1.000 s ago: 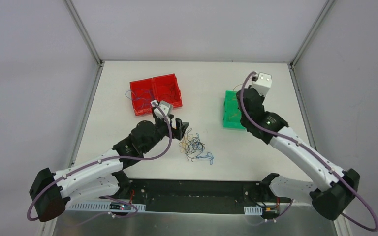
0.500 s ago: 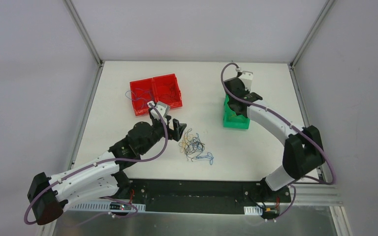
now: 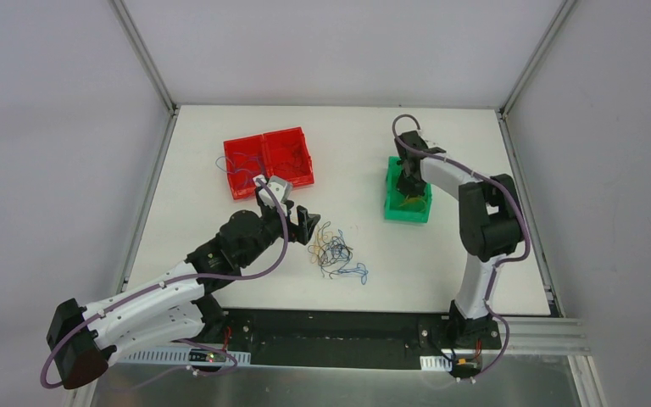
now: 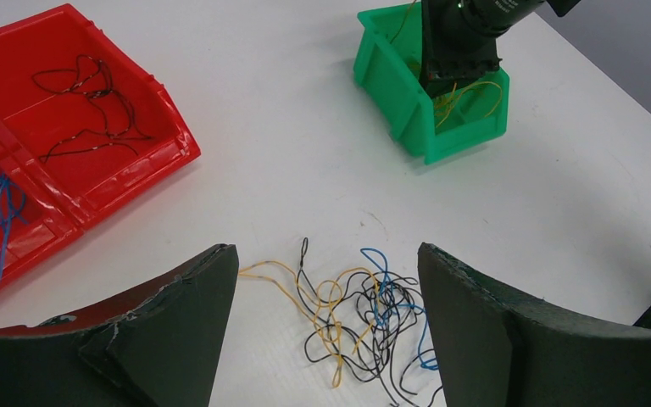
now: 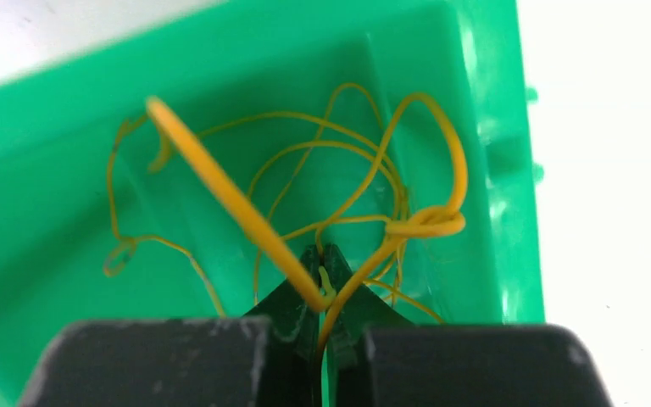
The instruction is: Untangle the cables
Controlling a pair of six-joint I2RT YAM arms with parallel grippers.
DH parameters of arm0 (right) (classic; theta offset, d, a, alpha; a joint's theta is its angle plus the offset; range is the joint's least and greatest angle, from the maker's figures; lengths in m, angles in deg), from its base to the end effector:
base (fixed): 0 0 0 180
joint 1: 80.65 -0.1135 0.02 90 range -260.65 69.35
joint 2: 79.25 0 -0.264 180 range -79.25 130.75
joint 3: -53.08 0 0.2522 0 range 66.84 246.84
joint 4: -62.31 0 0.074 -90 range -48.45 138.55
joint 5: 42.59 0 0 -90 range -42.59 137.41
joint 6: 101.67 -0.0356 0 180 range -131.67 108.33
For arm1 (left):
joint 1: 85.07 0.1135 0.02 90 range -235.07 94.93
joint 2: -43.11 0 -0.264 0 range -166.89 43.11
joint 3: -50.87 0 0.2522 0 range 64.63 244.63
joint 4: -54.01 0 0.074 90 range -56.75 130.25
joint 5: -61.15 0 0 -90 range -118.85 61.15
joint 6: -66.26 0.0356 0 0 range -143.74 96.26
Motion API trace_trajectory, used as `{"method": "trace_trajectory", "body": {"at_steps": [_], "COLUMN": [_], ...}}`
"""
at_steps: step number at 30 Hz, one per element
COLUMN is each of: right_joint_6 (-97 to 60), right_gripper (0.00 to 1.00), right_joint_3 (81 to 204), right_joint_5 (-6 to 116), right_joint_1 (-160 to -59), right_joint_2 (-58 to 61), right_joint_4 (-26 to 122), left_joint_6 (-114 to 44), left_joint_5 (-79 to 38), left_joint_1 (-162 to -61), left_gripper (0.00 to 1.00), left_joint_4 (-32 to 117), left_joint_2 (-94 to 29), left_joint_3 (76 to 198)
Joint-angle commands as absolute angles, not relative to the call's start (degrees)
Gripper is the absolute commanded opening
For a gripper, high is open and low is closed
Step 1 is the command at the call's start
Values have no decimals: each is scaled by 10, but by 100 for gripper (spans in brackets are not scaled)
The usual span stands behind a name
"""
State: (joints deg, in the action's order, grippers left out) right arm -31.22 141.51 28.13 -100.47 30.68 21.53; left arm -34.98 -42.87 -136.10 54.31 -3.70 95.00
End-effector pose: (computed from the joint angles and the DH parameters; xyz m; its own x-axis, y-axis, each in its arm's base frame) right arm 0.3753 0.1228 0.1740 -0.8435 0.0317 -0.5361 0.1132 0.9863 -0.1198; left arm 0.1323 -0.1498 0.2897 -0.1430 -0.1240 -0.9819 0.5854 0.7893 -0.1849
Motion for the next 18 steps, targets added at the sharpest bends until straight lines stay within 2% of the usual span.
{"method": "trace_trajectory", "body": {"at_steps": [1, 9, 12, 18], "right_joint_6": [-337, -339, -339, -333], "right_gripper": [2, 50, 56, 58], "right_joint_3": [1441, 1415, 1408, 1407], "right_joint_5": [339, 312, 308, 303], "right_joint_1": [-998, -1016, -1018, -1033], "right_joint_2": [315, 219, 195, 149], "right_joint_4": [187, 196, 198, 194], "left_joint_6": [-353, -353, -352, -352], "left_joint_5": [-435, -431, -430, -426], "left_joint_1": [-1363, -1364, -1364, -1363], "left_gripper": [80, 80, 80, 80], "left_joint_4": [552, 552, 553, 552], "left_joint_2": [-33, -35, -34, -46], "left_joint_3": [969, 970, 969, 972]}}
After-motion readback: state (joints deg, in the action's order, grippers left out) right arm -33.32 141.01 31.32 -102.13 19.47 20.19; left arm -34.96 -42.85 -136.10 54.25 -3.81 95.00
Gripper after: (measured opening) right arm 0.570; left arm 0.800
